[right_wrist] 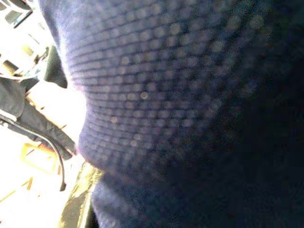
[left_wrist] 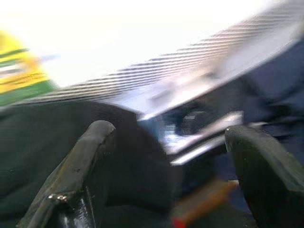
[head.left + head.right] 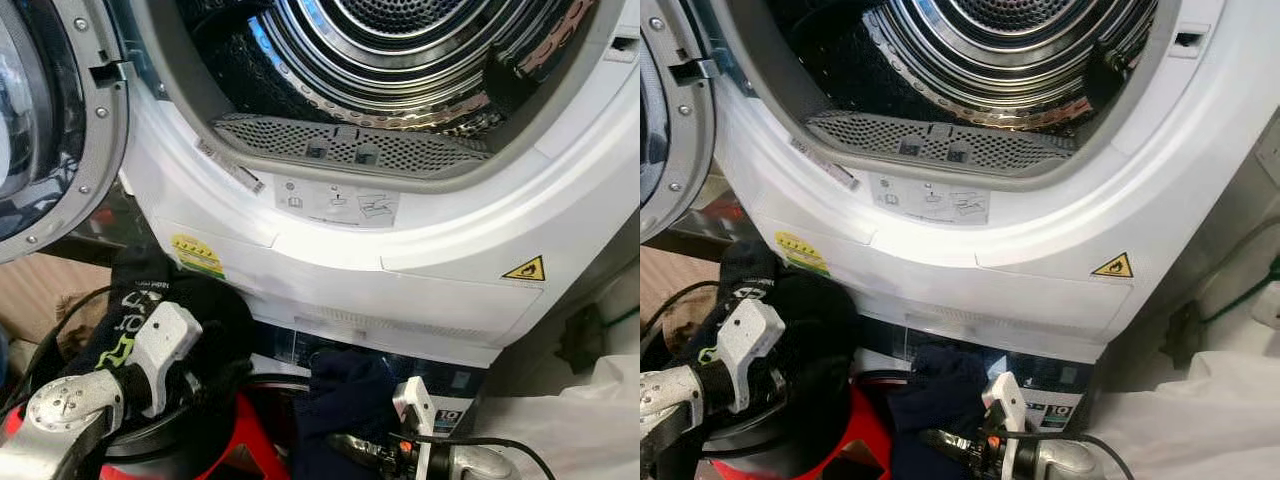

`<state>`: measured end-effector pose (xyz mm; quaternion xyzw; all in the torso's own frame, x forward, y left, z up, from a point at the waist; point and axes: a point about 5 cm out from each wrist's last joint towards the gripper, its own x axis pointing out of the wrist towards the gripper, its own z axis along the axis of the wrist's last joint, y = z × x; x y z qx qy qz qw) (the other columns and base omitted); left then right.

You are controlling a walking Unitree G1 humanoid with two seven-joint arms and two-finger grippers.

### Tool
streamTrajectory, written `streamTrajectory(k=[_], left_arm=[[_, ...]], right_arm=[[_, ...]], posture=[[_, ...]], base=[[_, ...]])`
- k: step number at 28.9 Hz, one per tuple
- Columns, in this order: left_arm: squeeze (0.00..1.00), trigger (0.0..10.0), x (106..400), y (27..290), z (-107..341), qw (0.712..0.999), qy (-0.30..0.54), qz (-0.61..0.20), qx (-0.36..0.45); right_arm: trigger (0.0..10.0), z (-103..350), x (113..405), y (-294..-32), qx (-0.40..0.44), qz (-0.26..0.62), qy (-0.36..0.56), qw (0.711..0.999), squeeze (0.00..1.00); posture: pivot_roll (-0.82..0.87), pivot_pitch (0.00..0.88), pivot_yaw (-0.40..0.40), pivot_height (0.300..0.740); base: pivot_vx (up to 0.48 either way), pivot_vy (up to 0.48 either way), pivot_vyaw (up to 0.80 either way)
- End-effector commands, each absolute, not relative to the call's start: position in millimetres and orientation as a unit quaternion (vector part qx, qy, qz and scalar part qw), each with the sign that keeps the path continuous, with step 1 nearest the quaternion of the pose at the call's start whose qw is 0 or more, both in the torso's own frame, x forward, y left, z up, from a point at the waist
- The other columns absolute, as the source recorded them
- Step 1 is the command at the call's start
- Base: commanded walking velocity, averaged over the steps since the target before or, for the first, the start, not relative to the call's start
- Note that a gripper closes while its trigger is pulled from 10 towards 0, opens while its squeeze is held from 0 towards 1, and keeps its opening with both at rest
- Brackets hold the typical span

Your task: Clothes washing

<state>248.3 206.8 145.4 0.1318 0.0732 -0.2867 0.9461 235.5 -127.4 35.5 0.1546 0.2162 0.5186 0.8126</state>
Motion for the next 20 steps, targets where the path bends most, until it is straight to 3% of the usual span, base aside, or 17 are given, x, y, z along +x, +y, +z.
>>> streamTrajectory(k=[1, 8, 10, 14, 17, 20], left_arm=[[0.00, 10.0, 254.8, 220.7, 148.7, 0.966, 0.045, -0.207, 0.147], [0.00, 10.0, 250.6, 218.2, 140.8, 0.979, 0.017, -0.157, 0.131], [0.00, 10.0, 245.6, 216.7, 134.6, 0.977, 0.010, -0.135, 0.165], [0.00, 10.0, 238.0, 225.7, 129.4, 0.984, -0.026, -0.012, 0.176], [0.00, 10.0, 227.8, 251.3, 118.4, 0.977, -0.029, 0.106, 0.180], [0.00, 10.0, 220.6, 268.3, 118.1, 0.968, -0.030, 0.160, 0.190]], right_arm=[[0.0, 45.0, 237.2, -130.1, 0.161, 0.514, 0.189, 0.821, 0.00], [0.0, 43.5, 230.9, -142.1, 0.165, 0.497, 0.193, 0.829, 0.00], [0.0, 39.9, 228.1, -146.6, 0.162, 0.488, 0.200, 0.834, 0.00], [0.0, 40.4, 228.9, -150.0, 0.165, 0.470, 0.194, 0.845, 0.00], [0.0, 45.9, 232.6, -149.1, 0.173, 0.462, 0.179, 0.852, 0.00], [0.0, 46.8, 233.1, -148.5, 0.172, 0.461, 0.176, 0.853, 0.00]], posture=[[0.04, 0.102, 0.038, 0.740], [0.03, 0.102, 0.038, 0.740], [0.03, 0.102, 0.040, 0.740], [0.02, 0.097, 0.044, 0.740], [0.03, 0.093, 0.038, 0.740], [0.03, 0.092, 0.036, 0.740]], base=[[0.000, 0.000, 0.00], [0.000, 0.000, 0.00], [0.000, 0.000, 0.00], [0.000, 0.000, 0.00], [0.000, 0.000, 0.00], [0.000, 0.000, 0.00]])
